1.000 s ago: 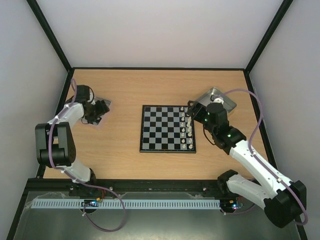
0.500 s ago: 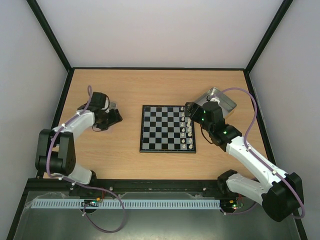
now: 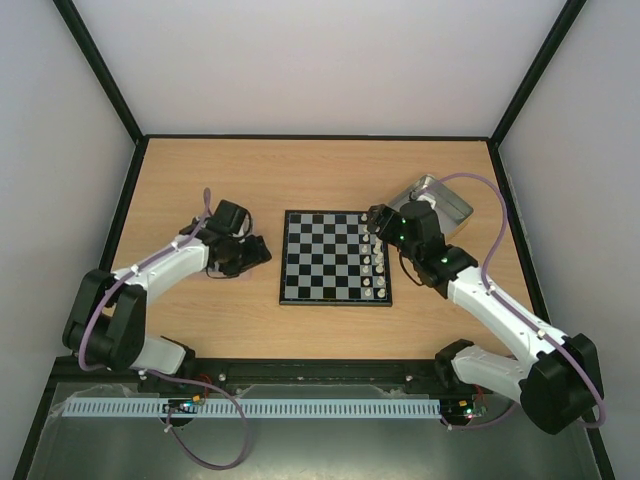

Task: Set up the chess pieces on the board
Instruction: Move the storage box to the center of the board, then pick up the chess piece from the storage box.

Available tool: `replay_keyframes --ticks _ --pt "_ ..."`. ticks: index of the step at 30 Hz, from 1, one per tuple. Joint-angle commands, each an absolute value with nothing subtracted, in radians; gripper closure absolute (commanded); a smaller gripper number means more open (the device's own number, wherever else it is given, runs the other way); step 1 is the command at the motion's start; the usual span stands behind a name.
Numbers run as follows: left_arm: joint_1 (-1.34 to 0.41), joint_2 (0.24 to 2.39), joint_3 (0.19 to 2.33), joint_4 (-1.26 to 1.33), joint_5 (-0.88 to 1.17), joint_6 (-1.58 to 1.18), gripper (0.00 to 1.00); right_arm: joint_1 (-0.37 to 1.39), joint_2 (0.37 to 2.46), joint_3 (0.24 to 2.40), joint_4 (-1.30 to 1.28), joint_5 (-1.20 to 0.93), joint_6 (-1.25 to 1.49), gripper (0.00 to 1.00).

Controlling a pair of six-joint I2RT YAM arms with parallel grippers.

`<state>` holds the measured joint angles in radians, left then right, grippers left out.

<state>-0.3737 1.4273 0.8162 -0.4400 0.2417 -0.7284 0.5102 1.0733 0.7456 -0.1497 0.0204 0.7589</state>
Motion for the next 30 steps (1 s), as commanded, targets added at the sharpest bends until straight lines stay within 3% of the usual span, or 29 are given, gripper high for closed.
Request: replay_keyframes --ticks 1,7,16,20,24,30 --pt "-0.414 1.392 0.795 -0.464 0.248 -0.790 0.27 0.509 1.082 0.784 -0.152 0.051 0.749 0.10" --pt "-0.407 1.371 0.915 -0.547 0.081 -0.754 0.28 0.509 1.089 0.788 -0.148 0.063 0.749 0.12" --pt "-0.304 1.469 1.018 -0.596 -0.144 -0.683 0.36 0.509 1.121 0.787 -0.132 0.048 0.733 0.39" --pt "-0.273 1.514 1.019 -0.586 -0.145 -0.658 0.39 0.509 1.123 0.783 -0.132 0.046 0.727 0.50" --pt "-0.262 1.557 1.017 -0.574 -0.108 -0.636 0.42 0.509 1.127 0.782 -0.132 0.040 0.724 0.53" --pt "-0.260 1.601 1.006 -0.561 -0.070 -0.624 0.54 0.509 1.126 0.782 -0.133 0.037 0.724 0.64"
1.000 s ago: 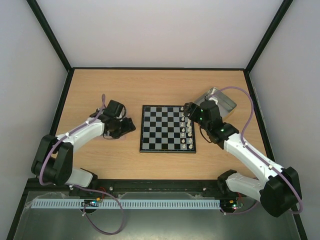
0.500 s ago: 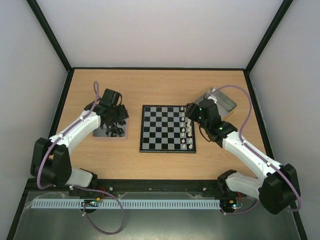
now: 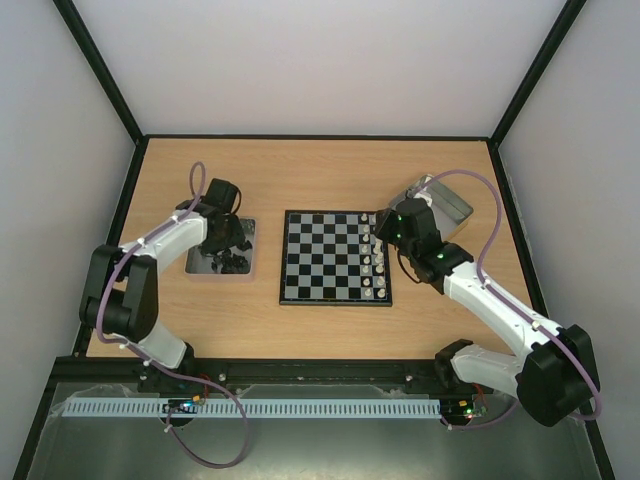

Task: Set up the chess pieces on the board
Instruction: Pick up the chess piece from the storage box.

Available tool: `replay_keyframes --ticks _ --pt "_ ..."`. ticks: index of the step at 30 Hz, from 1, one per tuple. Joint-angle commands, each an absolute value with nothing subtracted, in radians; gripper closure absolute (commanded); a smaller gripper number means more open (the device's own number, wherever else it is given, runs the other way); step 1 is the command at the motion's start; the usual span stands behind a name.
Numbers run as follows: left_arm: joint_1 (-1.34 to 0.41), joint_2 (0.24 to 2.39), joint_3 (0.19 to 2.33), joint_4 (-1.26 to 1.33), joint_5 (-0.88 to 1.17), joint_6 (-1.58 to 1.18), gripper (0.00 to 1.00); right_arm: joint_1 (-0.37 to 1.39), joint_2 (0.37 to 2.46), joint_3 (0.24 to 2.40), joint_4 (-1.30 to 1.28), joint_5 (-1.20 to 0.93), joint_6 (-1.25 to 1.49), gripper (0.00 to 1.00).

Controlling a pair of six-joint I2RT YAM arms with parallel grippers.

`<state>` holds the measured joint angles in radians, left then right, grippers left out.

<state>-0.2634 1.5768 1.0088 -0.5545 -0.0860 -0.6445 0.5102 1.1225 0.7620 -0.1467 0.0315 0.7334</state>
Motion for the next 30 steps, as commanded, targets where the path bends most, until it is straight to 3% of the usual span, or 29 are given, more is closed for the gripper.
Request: replay_keyframes --ticks 1,10,21,26,30 --pt "-0.259 1.605 1.002 -0.559 -0.076 -0.624 0.55 0.509 1.124 0.782 -0.134 0.039 0.724 0.65" --pt "-0.254 1.636 0.979 -0.538 -0.096 -0.624 0.61 0.509 1.112 0.781 -0.149 0.051 0.720 0.67" --pt "-0.248 1.656 0.977 -0.534 -0.155 -0.618 0.81 0.509 1.102 0.778 -0.159 0.065 0.723 0.67" --pt "-0.248 1.628 0.978 -0.542 -0.170 -0.610 0.96 0.508 1.095 0.778 -0.164 0.077 0.722 0.66" --pt "-0.252 1.593 0.982 -0.546 -0.160 -0.585 0.98 0.509 1.087 0.778 -0.166 0.087 0.723 0.66"
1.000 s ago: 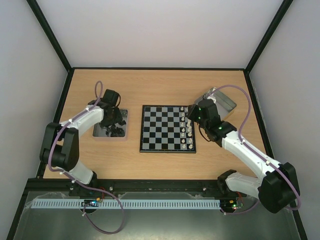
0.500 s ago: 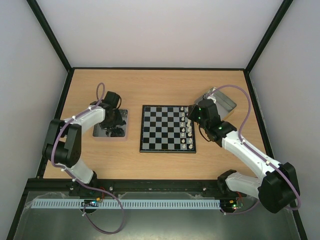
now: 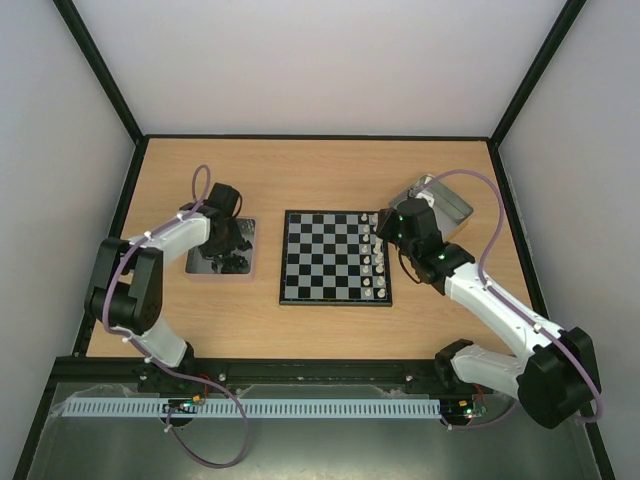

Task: Set up the chess pieces on the board
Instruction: Pick up the chess piece from the storage box, then place the chess piece on the chessboard.

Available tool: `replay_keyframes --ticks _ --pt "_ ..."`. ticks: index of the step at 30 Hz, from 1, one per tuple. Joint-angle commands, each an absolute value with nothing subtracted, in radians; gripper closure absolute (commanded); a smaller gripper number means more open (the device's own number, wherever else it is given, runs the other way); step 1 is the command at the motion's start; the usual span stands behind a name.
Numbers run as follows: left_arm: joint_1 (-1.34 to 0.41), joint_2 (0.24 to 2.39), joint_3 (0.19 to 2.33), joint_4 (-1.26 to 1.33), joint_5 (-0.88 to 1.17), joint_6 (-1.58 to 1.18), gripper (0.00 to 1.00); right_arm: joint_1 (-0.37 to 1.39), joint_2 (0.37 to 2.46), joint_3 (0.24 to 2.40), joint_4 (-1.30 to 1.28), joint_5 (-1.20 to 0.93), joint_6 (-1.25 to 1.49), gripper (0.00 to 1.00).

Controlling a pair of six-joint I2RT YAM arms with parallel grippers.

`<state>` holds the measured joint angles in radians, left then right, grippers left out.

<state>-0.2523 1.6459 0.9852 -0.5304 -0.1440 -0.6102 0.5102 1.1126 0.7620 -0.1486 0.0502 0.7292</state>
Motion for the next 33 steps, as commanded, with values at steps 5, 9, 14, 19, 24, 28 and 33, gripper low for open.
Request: replay_keyframes --ticks 5,9,14,19,24,28,33 --pt "-0.270 1.534 1.018 -0.584 -0.130 -0.553 0.98 0.509 1.068 0.774 -0.169 0.110 0.727 0.65" --pt "-0.349 1.491 1.088 -0.616 -0.077 -0.523 0.98 0.509 1.049 0.762 -0.167 0.143 0.742 0.65" --pt "-0.472 1.512 1.177 -0.633 0.016 -0.515 0.98 0.509 1.036 0.755 -0.163 0.170 0.756 0.65" --pt "-0.597 1.586 1.243 -0.648 0.046 -0.507 0.98 0.509 1.027 0.750 -0.166 0.185 0.764 0.64" --pt "-0.694 1.670 1.294 -0.684 0.010 -0.496 0.98 0.509 1.021 0.741 -0.172 0.196 0.769 0.64" --pt "-0.743 1.725 1.315 -0.720 -0.021 -0.496 0.98 0.509 1.019 0.734 -0.170 0.198 0.773 0.64" --pt "-0.778 1.766 1.309 -0.752 -0.057 -0.502 0.98 0.509 1.022 0.733 -0.168 0.198 0.772 0.64"
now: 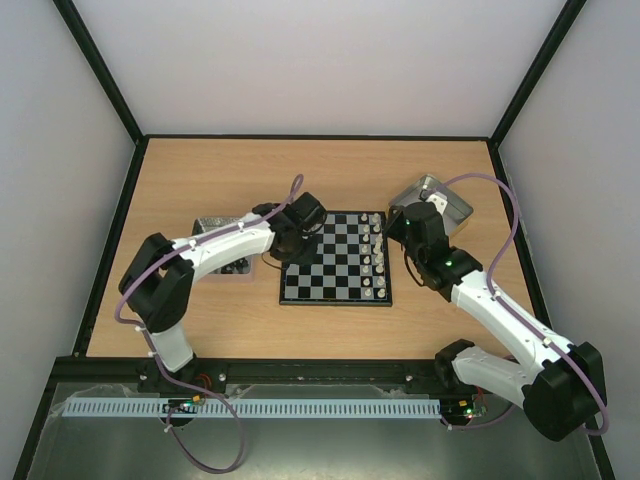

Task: Set up the chess pieces on the board
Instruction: Place the chess piece on the chessboard.

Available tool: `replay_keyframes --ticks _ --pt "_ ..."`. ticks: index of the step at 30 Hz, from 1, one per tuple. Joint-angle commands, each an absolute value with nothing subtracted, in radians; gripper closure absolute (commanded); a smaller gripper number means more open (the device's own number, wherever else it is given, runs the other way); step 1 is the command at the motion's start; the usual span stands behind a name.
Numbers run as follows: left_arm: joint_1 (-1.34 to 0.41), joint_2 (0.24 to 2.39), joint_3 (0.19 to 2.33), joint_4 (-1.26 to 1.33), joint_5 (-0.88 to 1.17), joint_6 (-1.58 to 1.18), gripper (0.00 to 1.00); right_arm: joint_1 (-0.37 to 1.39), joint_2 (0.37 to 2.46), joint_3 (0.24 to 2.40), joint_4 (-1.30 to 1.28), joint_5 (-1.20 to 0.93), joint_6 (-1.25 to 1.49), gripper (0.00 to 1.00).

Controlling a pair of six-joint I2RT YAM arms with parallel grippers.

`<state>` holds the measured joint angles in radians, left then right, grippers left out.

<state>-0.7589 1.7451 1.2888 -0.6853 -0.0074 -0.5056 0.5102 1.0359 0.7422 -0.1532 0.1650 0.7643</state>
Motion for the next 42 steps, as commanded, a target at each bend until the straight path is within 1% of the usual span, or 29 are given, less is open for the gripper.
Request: replay_keyframes --ticks 1,5,16,27,31,34,36,37,38,40,42 --pt "-0.781 1.776 1.307 -0.760 -0.072 -0.507 0.97 0.509 1.023 0.733 -0.167 0.198 0.771 0.64" --pt "-0.789 1.796 1.305 -0.792 -0.132 -0.522 0.98 0.509 1.030 0.733 -0.161 0.191 0.770 0.64" --pt "-0.791 1.809 1.284 -0.831 -0.145 -0.525 0.98 0.509 1.040 0.733 -0.157 0.180 0.773 0.63" --pt "-0.792 1.814 1.257 -0.774 -0.117 -0.526 0.98 0.509 1.040 0.729 -0.153 0.172 0.772 0.63" --pt "-0.792 1.831 1.254 -0.756 -0.124 -0.530 0.95 0.509 1.040 0.729 -0.155 0.171 0.772 0.63" --pt "-0.791 1.840 1.245 -0.758 -0.138 -0.535 0.90 0.509 1.037 0.727 -0.156 0.172 0.771 0.63" --pt "-0.791 1.839 1.243 -0.766 -0.138 -0.540 0.80 0.509 1.036 0.727 -0.159 0.172 0.771 0.63" --pt "-0.791 1.835 1.244 -0.769 -0.138 -0.543 0.72 0.509 1.036 0.727 -0.159 0.172 0.772 0.63" --pt "-0.792 1.827 1.245 -0.771 -0.139 -0.546 0.67 0.509 1.035 0.727 -0.159 0.172 0.772 0.63" --pt "-0.788 1.806 1.252 -0.772 -0.140 -0.550 0.59 0.509 1.034 0.726 -0.158 0.172 0.773 0.62" --pt "-0.779 1.785 1.260 -0.767 -0.134 -0.552 0.53 0.509 1.034 0.726 -0.156 0.170 0.775 0.63"
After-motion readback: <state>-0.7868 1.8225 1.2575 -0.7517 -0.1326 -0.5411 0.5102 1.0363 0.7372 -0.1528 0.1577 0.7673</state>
